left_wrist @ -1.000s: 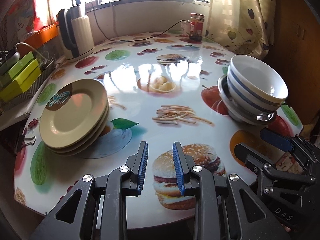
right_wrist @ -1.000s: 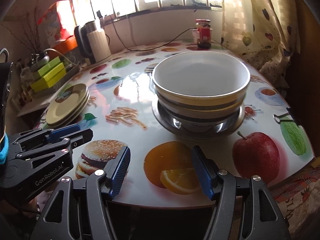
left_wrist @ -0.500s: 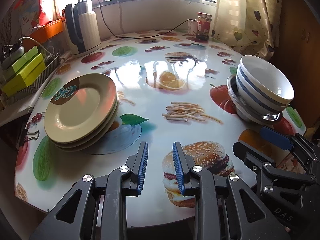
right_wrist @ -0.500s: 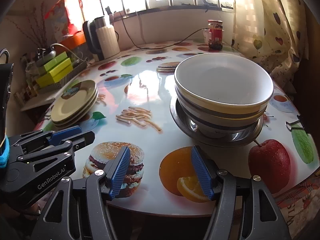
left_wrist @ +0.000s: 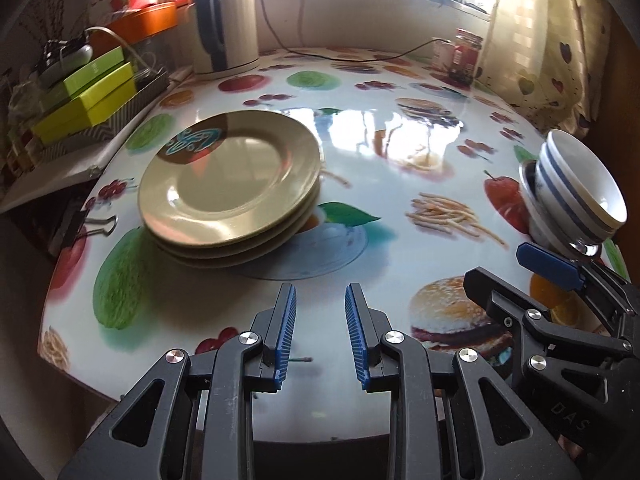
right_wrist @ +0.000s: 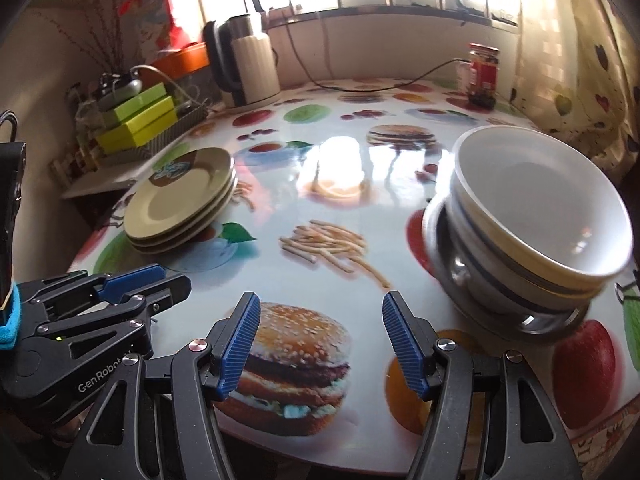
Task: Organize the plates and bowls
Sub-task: 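Move both open tools back toward the steel bowl holding the bowls, then close the left tool on the steel bowl rim while the right tool grips beside it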
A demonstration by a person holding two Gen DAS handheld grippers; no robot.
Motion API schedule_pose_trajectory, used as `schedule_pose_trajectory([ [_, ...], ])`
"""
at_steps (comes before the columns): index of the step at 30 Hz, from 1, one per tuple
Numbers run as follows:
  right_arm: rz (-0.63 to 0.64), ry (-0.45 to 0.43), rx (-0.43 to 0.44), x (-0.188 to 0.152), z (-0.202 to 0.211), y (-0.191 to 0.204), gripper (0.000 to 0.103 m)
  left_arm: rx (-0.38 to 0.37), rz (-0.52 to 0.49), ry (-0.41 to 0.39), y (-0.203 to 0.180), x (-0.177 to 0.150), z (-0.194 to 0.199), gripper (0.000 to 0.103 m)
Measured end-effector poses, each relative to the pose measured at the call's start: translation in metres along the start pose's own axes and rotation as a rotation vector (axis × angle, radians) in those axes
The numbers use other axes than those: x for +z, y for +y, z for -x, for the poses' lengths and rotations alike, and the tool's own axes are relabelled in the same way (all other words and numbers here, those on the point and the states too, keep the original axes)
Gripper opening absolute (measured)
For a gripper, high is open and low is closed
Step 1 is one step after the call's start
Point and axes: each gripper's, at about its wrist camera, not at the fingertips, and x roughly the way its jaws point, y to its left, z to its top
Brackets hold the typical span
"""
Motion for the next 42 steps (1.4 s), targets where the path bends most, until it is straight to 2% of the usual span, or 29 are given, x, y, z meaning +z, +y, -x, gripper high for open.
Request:
schedule_pose_trajectory([
  [19, 0.039, 0.031, 0.039, 0.006, -0.018, 0.02, 0.065, 0.017, 0.038, -0.008, 0.013, -0.003, 0.004, 0.026],
  [24, -0.007, -0.037, 0.003, 0.009, 0.008, 0.004, 0.065, -0.067, -0.011, -0.035, -0.003, 0.008, 0.01, 0.026],
  [30, -0.114, -0.146, -0.042, 0.021, 0.062, -0.04, 0.064, -0.243, -0.029, -0.044, -0.033, 0.032, 0.014, 0.026],
  [34, -0.155, -0.222, -0.068, 0.024, 0.096, -0.061, 0.068, -0.289, -0.056, -0.072, -0.051, 0.046, 0.019, 0.026],
  [38, -0.178, -0.245, -0.092, 0.023, 0.11, -0.077, 0.068, -0.313, -0.082, -0.06, -0.066, 0.052, 0.016, 0.026],
  [42, -0.232, -0.261, -0.177, 0.022, 0.112, -0.101, 0.068, -0.343, -0.081, -0.043, -0.075, 0.06, 0.009, 0.026],
])
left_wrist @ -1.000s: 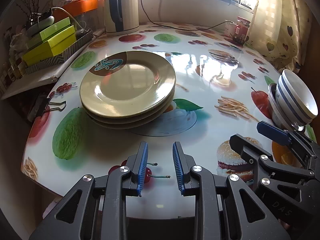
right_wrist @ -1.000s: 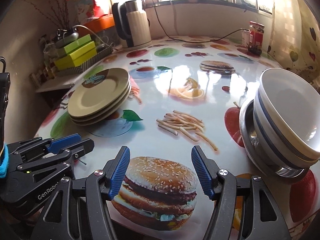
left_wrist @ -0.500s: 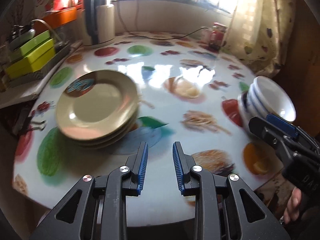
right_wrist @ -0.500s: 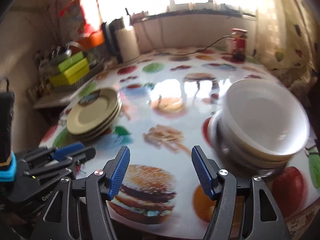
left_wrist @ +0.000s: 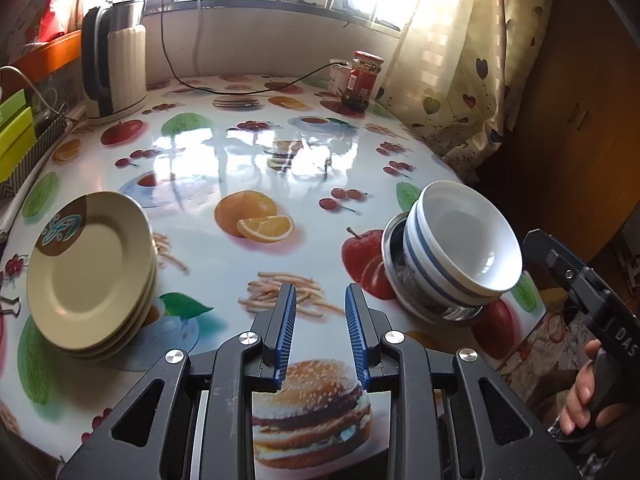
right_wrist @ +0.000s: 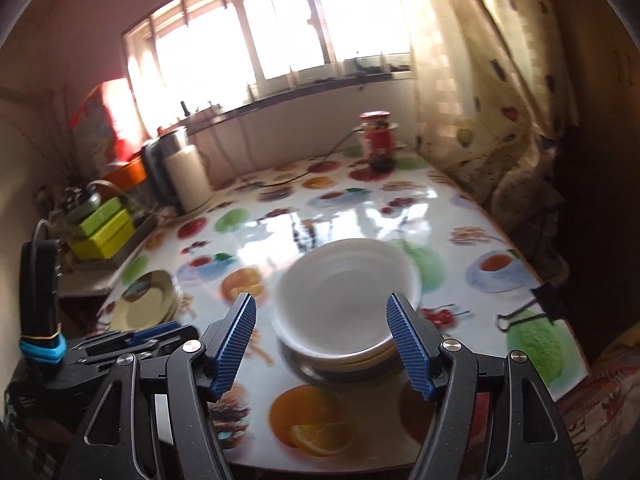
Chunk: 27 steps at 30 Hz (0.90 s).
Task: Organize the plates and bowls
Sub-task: 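Close the left tool on the steel bowl rim while the right tool grips beside it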
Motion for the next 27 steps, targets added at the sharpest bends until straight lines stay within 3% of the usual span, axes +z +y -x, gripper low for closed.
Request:
schedule_pose_trajectory([
  [5, -0.056, 0.013, -0.078, 0.005, -0.012, -0.035, 0.068, -0.071, -0.006, 0.045, -0.009, 0.011, -0.02, 0.026],
  [13, -0.217, 0.038, -0.101, 0.004, -0.026, -0.086, 0.068, -0.153, 0.022, 0.092, -0.015, 0.023, -0.045, 0.026],
  [20, -0.294, 0.061, -0.12, -0.007, -0.035, -0.112, 0.067, -0.18, 0.04, 0.125, -0.016, 0.023, -0.061, 0.026],
  [27, -0.324, 0.145, -0.033, -0.021, -0.059, -0.112, 0.047, -0.222, 0.056, 0.142, -0.016, 0.025, -0.073, 0.026],
])
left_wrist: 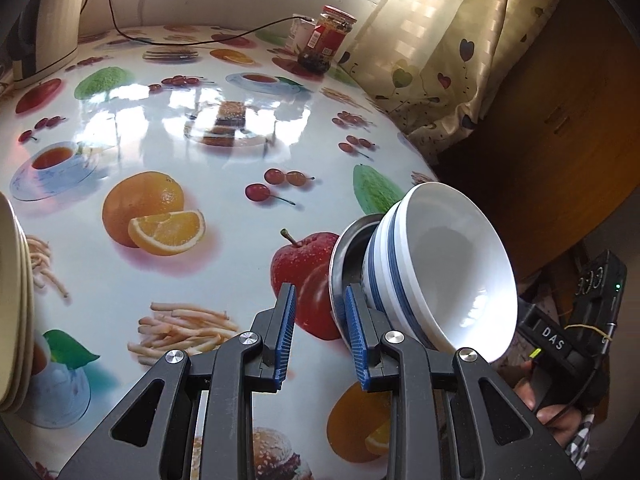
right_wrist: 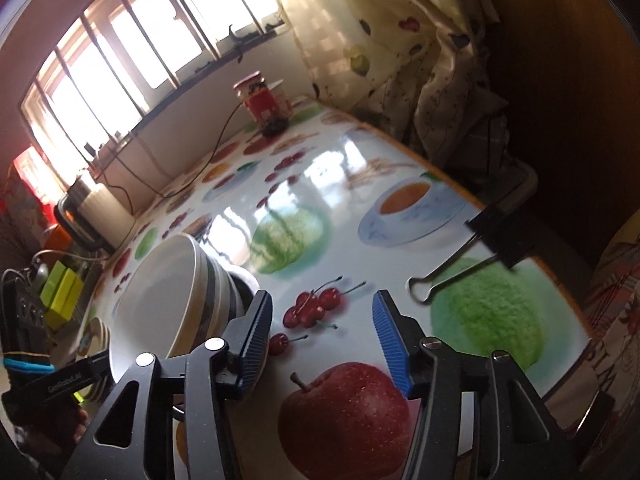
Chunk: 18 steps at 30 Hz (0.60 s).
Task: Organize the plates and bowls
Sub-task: 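Close the left tool on the steel bowl rim while the right tool grips beside it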
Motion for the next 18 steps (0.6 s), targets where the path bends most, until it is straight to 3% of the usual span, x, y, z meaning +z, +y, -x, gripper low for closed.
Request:
schedule_pose_trajectory([
  [3, -0.023, 0.02, 0.059, -0.001, -0.006, -0.002, 0.037, -0.027, 0.013, 0.014, 0.003, 0.0, -0.004, 0.026],
  [7, -0.076, 0.046, 0.135, 0.0, -0.013, -0.008, 0.034, -0.03, 0.016, 0.014, 0.002, 0.003, -0.007, 0.026],
  [13, -0.069, 0.062, 0.196, 0.001, -0.016, -0.001, 0.02, -0.034, 0.019, 0.012, 0.004, 0.004, -0.008, 0.026],
  [18, -0.098, 0.08, 0.24, 0.002, -0.019, -0.001, 0.011, -0.058, 0.017, 0.01, 0.004, 0.005, -0.008, 0.016],
])
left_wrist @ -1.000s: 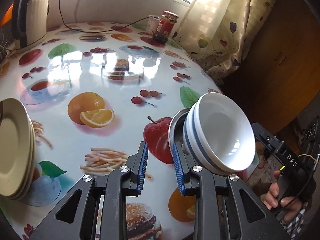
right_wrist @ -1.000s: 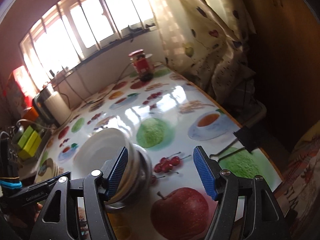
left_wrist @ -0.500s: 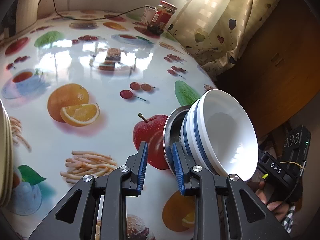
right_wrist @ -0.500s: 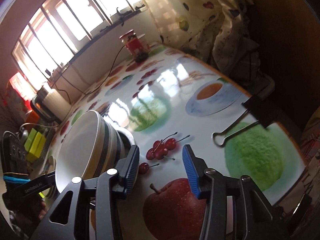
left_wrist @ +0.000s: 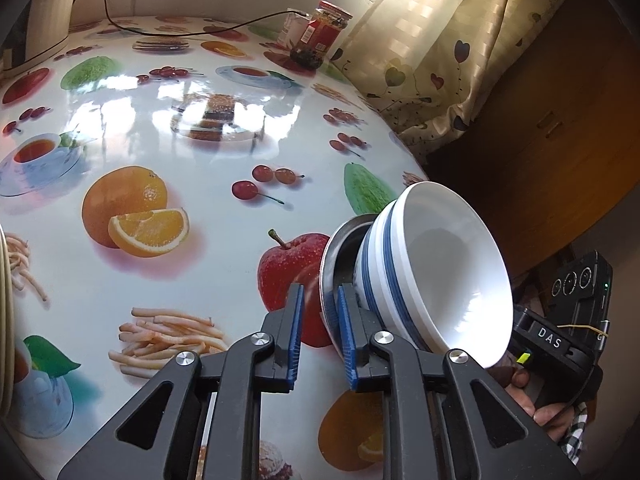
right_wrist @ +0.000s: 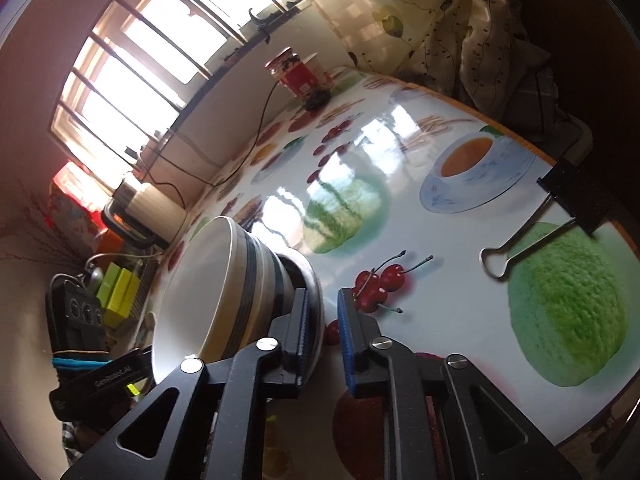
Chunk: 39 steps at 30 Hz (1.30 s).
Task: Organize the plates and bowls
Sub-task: 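Close the left tool on the steel bowl rim while the right tool grips beside it, then lift the steel bowl stack with both tools and carry it over the cream plates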
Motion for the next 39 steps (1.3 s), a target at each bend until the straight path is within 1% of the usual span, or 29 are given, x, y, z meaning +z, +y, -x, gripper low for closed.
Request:
schedule_pose_trajectory([
  [2, 0.0, 0.0, 0.004, 0.0, -0.001, 0.001, 0.009, -0.015, 0.006, 0.004, 0.0, 0.0, 0.0, 0.01],
  [3, 0.002, 0.0, 0.003, 0.0, -0.001, 0.001, 0.009, -0.019, 0.004, 0.005, -0.001, 0.001, 0.0, 0.01],
  [15, -0.005, 0.003, 0.008, -0.001, 0.0, 0.004, 0.009, -0.01, -0.001, -0.001, -0.002, 0.002, 0.0, 0.008],
  [25, 0.002, 0.017, -0.002, -0.004, -0.003, 0.007, 0.009, -0.004, 0.022, -0.014, 0.004, 0.001, 0.006, 0.007],
  [30, 0.012, 0.022, 0.003, -0.002, -0.007, 0.013, 0.009, 0.005, 0.031, -0.023, 0.007, -0.001, 0.012, 0.007],
  [39, 0.046, 0.036, 0.019, -0.002, -0.013, 0.033, 0.009, 0.021, 0.056, -0.064, 0.02, -0.005, 0.035, 0.007],
])
